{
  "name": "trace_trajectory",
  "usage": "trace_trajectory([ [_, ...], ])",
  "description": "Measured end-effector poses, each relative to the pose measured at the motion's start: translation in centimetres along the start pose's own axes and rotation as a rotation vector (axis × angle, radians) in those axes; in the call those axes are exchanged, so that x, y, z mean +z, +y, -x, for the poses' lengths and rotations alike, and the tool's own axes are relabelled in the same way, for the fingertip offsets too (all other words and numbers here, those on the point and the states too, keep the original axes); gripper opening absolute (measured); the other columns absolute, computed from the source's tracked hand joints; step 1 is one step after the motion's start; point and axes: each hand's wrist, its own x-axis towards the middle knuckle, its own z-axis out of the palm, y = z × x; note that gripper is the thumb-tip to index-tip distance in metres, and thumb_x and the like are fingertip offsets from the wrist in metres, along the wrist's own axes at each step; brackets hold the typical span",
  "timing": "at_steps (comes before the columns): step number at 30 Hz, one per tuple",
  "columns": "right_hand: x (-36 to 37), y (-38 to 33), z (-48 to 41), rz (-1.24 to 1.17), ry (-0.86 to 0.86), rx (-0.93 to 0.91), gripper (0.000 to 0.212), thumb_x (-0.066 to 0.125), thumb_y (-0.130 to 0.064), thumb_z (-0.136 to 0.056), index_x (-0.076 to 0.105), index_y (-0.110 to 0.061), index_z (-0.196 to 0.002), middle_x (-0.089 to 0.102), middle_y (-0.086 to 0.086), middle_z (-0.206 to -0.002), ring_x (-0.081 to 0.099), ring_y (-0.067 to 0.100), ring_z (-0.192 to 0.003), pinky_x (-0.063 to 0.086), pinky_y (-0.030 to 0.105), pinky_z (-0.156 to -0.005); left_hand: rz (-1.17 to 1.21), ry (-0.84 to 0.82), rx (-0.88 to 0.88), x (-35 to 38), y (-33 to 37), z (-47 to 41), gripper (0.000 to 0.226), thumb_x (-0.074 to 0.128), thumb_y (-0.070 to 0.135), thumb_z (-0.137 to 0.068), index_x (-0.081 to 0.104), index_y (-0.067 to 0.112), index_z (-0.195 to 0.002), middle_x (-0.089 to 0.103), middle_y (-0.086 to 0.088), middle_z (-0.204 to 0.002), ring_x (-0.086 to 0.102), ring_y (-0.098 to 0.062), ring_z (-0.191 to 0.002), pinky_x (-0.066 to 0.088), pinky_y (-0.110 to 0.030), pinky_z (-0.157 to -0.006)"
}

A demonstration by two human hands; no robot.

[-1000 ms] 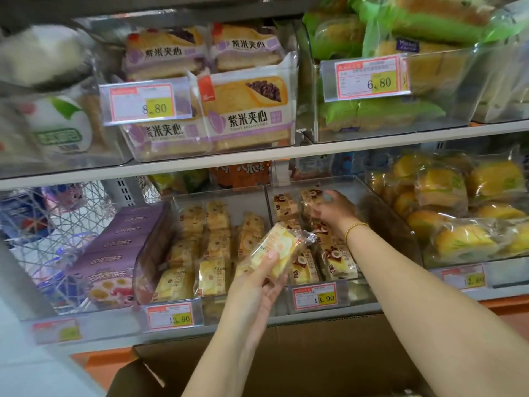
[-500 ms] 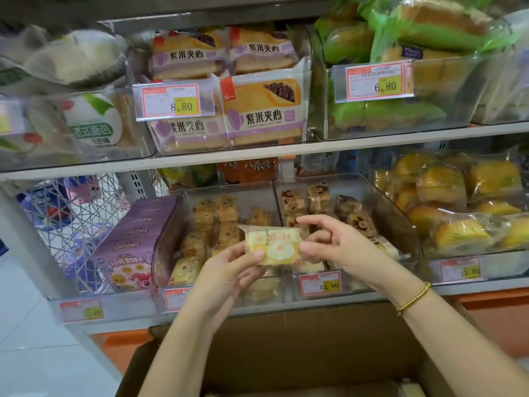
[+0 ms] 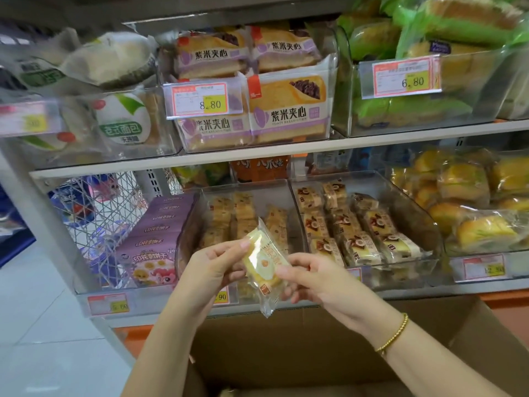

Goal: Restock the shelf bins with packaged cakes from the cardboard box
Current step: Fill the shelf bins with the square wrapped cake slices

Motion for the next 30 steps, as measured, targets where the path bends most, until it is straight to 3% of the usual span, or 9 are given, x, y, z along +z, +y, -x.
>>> trace_trajectory([
  [2,0.5,-0.2,-1.4,-0.070,0.077,0.044,0.028,0.065,-0.028,-0.088,0.067,-0.007,-0.107,0.072,0.006,-0.087,0.063,0.014,-0.072,0.053,0.023,-0.066,-0.061,0.073,0.010,-0.5,-0.7,-0.5,0.043,0.068,0.052,-0.067,0.074,0.013,-0.083,0.069,-0.001,-0.074,0.064,-0.010,-0.067,0.054,-0.022,-0.068],
  [4,0.2,-1.1,-3.7,-0.096,0.199,0.065,0.025,0.063,-0.027,-0.089,0.067,-0.006,-0.104,0.073,0.010,-0.094,0.065,0.019,-0.076,0.055,0.030,-0.075,-0.362,0.208,0.074,-1.5,-2.3,-1.4,0.052,0.058,0.064,-0.074,0.073,0.018,-0.094,0.071,0.009,-0.085,0.066,-0.006,-0.080,0.051,-0.022,-0.077],
  [7,-0.8,-3.0,-8.3,-0.214,0.355,0.066,0.028,0.063,-0.020,-0.090,0.063,-0.003,-0.112,0.070,0.012,-0.097,0.065,0.020,-0.074,0.056,0.028,-0.070,-0.824,0.378,0.204,-2.6,-4.9,-1.5,0.031,0.059,0.047,-0.088,0.068,0.025,-0.108,0.061,0.022,-0.093,0.055,0.009,-0.080,0.037,-0.005,-0.065],
  [13,-1.2,-4.1,-17.4,-0.200,0.550,0.148,0.027,0.051,-0.013,-0.098,0.053,-0.006,-0.124,0.060,0.015,-0.121,0.062,0.019,-0.080,0.053,0.021,-0.048,-0.892,0.309,0.219,-3.2,-6.5,-2.0,0.017,0.072,0.029,-0.083,0.070,0.031,-0.100,0.063,0.020,-0.094,0.057,0.002,-0.092,0.036,-0.009,-0.072],
  [15,-0.8,-4.4,-18.8,-0.097,0.598,0.154,0.023,0.050,-0.010,-0.098,0.053,-0.003,-0.120,0.057,0.012,-0.126,0.059,0.019,-0.090,0.055,0.019,-0.060,-0.892,0.284,0.228,-3.6,-6.7,-2.2,0.015,0.072,0.026,-0.084,0.070,0.033,-0.096,0.064,0.022,-0.093,0.056,0.006,-0.089,0.032,-0.001,-0.068],
  [17,-0.6,-4.3,-19.7,-0.045,0.624,0.125,0.025,0.044,-0.010,-0.100,0.051,-0.003,-0.124,0.056,0.010,-0.124,0.060,0.024,-0.107,0.053,0.027,-0.088,-0.894,0.275,0.245,-3.9,-6.9,-2.4,0.014,0.072,0.024,-0.084,0.071,0.034,-0.094,0.064,0.023,-0.091,0.055,0.009,-0.085,0.031,0.001,-0.067],
  [19,-0.6,-3.8,-20.3,0.174,0.591,0.117,0.034,0.040,-0.009,-0.100,0.046,0.004,-0.131,0.054,0.017,-0.130,0.058,0.032,-0.116,0.050,0.040,-0.097,-0.881,0.272,0.252,-4.1,-7.0,-2.7,0.014,0.072,0.024,-0.084,0.071,0.033,-0.094,0.066,0.023,-0.091,0.056,0.009,-0.084,0.033,0.000,-0.067],
  [25,-1.5,-2.8,-20.1,1.112,0.673,0.072,0.024,0.045,-0.015,-0.099,0.062,0.000,-0.107,0.063,0.011,-0.107,0.061,0.028,-0.104,0.049,0.031,-0.079,-0.861,0.271,0.259,-4.3,-7.4,-2.9,0.014,0.072,0.027,-0.084,0.071,0.035,-0.094,0.064,0.024,-0.091,0.054,0.011,-0.083,0.031,-0.001,-0.066],
  [30,-1.9,-3.0,-20.6,1.324,0.507,0.131,0.031,0.037,-0.008,-0.099,0.054,-0.001,-0.125,0.057,0.015,-0.124,0.060,0.025,-0.101,0.047,0.029,-0.076,-0.842,0.267,0.275,-4.2,-7.5,-2.8,0.015,0.070,0.025,-0.085,0.070,0.033,-0.098,0.061,0.024,-0.091,0.050,0.015,-0.080,0.033,-0.001,-0.063],
])
